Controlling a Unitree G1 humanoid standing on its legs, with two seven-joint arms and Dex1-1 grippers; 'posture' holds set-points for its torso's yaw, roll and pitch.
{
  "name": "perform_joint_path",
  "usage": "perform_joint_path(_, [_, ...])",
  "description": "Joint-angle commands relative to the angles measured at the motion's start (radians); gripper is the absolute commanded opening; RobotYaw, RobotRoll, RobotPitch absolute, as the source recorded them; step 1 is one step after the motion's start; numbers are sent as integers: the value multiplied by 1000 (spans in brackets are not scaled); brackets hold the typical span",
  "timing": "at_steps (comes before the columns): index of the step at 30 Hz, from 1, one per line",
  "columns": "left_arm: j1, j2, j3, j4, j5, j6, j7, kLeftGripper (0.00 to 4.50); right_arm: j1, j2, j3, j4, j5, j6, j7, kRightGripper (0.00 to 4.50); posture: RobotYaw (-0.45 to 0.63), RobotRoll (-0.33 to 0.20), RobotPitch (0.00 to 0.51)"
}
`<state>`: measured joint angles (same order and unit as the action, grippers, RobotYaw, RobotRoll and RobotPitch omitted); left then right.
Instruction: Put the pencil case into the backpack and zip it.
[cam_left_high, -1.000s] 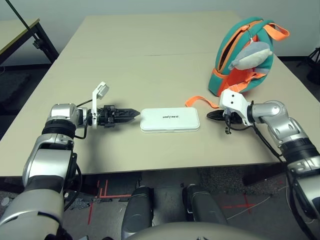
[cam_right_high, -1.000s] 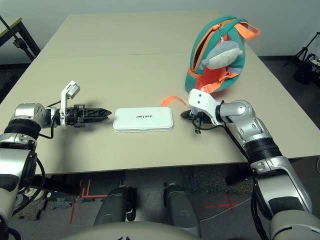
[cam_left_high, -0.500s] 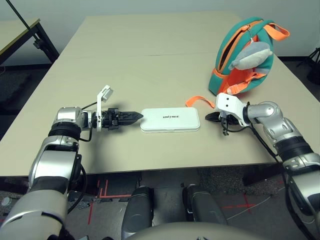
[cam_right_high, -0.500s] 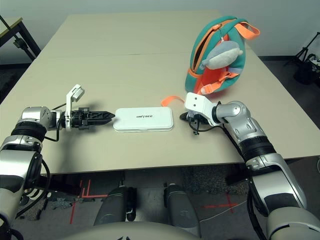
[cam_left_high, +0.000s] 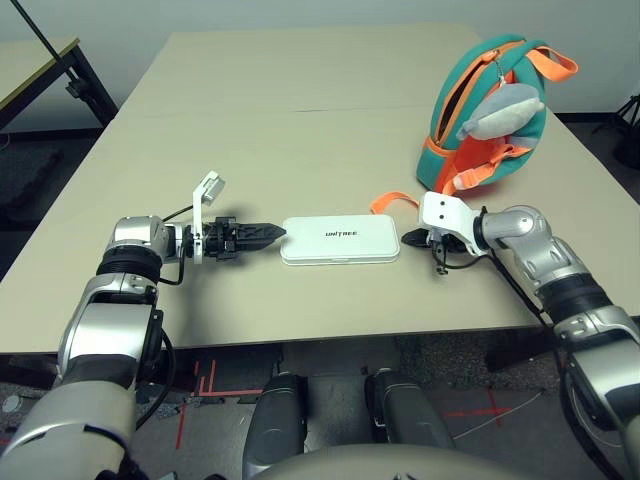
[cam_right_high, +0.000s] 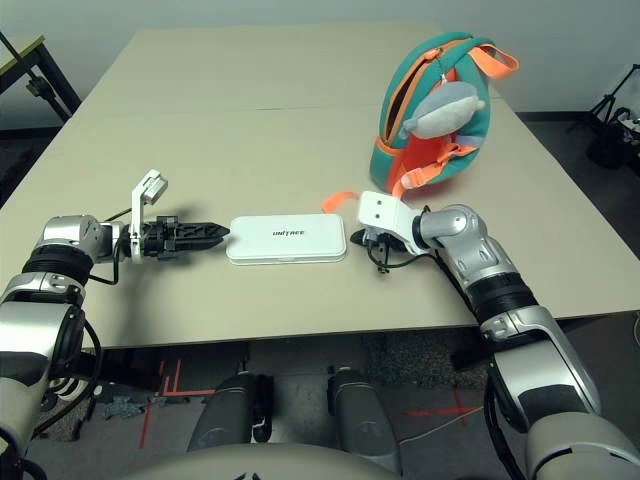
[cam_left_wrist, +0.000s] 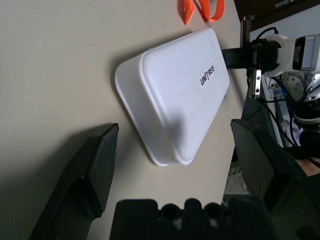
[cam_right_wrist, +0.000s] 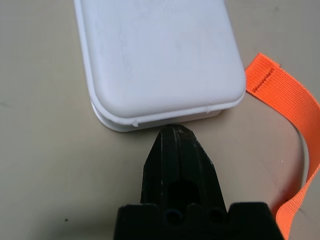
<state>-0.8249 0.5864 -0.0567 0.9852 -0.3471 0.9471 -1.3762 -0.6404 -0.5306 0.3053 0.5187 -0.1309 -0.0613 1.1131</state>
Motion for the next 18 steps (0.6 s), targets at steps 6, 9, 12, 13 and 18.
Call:
perform_joint_path(6, [22, -1, -17, -3, 26, 20, -5, 4500, -53, 60, 57, 39, -27, -55, 36, 25, -111, 0, 91])
perform_joint_path(9, [22, 1, -17, -3, 26, 20, -7, 4500, -68, 80, 66, 44, -28, -59, 44, 25, -110, 0, 92])
perform_joint_path(12, [22, 2, -15, -3, 24, 24, -9, 4500, -81, 103, 73, 49, -34, -65, 50, 25, -108, 0, 92])
perform_joint_path(13, [23, 3, -15, -4, 24, 25, -10, 4500, -83, 109, 75, 49, -36, -65, 51, 25, -107, 0, 92])
perform_joint_path(18, [26, 7, -18, -8, 22, 33, -15, 4500, -93, 146, 82, 56, -43, -70, 54, 25, -106, 0, 92])
